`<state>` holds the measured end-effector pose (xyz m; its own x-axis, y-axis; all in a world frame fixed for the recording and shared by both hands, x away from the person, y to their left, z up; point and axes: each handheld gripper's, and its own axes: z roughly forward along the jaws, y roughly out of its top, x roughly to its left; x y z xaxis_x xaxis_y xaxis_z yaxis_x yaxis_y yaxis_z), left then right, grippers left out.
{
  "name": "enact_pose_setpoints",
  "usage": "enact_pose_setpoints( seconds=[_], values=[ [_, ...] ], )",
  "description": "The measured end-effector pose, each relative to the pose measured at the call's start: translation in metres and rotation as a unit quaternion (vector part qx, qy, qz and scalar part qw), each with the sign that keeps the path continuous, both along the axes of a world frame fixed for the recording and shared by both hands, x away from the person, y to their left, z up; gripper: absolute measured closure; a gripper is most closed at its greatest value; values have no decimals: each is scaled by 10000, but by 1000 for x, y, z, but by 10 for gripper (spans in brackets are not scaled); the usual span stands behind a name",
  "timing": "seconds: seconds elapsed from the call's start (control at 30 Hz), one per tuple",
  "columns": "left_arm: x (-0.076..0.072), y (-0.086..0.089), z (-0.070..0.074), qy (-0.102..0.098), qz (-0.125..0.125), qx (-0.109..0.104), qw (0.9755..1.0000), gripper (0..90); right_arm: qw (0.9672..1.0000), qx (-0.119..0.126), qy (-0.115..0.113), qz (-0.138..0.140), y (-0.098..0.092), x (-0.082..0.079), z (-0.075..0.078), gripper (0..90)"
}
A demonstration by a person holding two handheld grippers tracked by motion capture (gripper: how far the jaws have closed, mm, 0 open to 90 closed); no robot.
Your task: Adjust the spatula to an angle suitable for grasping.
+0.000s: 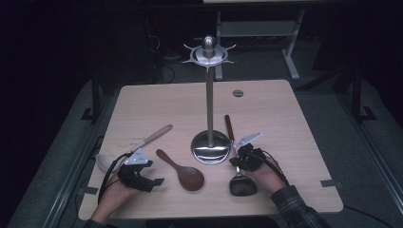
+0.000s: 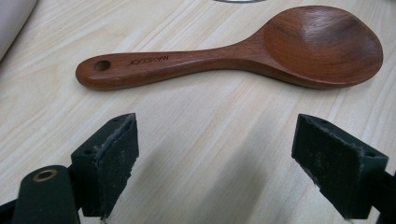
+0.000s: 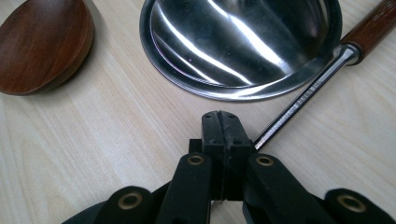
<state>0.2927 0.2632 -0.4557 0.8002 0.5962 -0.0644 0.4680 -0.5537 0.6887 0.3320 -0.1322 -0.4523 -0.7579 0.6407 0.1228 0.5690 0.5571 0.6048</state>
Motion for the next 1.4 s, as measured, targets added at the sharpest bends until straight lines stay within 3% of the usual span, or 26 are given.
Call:
enact_pose_setpoints(
  seconds=[0.33,0.77,1.4],
  values=[
    [0,0,0,1,-17,-19,10000,143,9998,-53,24,-193,-11,1,1,900],
    [1,0,0,30,-12,-22,10000,143,9984,-181,2,-530,-50,3,-1,900],
    [1,-1,-1,20,-40,-47,10000,143,9929,-204,54,-1174,-100,12,-2,900]
  ],
)
